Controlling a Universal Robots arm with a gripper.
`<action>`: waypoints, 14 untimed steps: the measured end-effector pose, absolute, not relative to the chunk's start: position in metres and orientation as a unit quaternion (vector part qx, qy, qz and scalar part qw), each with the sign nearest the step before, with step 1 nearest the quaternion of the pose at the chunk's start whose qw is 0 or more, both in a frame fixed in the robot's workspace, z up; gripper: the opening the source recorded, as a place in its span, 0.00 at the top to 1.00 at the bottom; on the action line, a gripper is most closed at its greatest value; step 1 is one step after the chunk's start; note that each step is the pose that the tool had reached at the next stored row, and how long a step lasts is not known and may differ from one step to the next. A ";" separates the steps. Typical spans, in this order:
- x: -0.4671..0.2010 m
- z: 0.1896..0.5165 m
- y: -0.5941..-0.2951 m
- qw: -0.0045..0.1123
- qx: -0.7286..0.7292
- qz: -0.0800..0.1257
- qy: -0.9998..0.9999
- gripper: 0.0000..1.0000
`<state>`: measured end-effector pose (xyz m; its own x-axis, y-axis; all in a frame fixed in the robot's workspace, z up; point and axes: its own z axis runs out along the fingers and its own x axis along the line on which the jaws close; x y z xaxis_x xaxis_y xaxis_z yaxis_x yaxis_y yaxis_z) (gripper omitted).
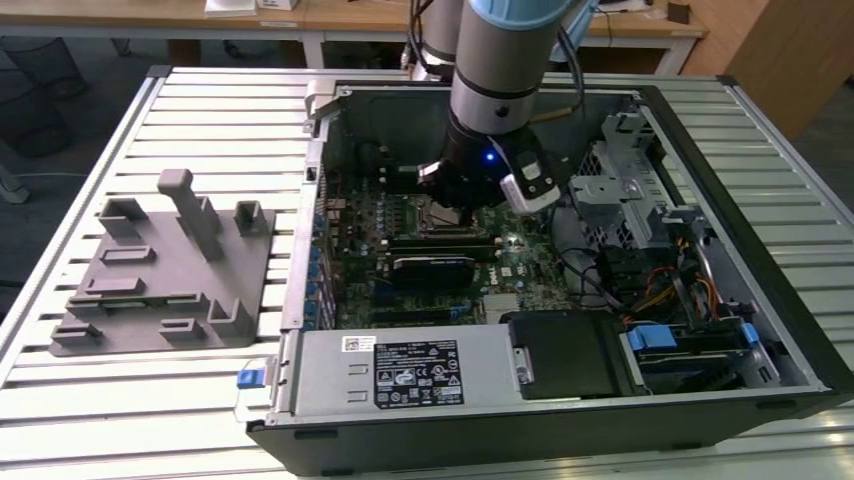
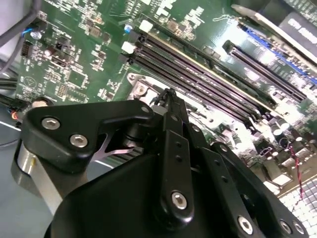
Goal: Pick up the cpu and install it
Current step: 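Install the second cpu locking lever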
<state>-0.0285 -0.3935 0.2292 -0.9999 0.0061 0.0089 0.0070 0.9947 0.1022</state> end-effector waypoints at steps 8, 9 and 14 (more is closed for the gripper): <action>-0.046 0.228 -0.395 0.004 -0.001 -0.051 -0.999 0.89; -0.046 0.227 -0.395 0.004 -0.001 -0.051 -0.999 0.89; -0.048 0.218 -0.395 0.004 0.001 -0.051 -0.999 0.89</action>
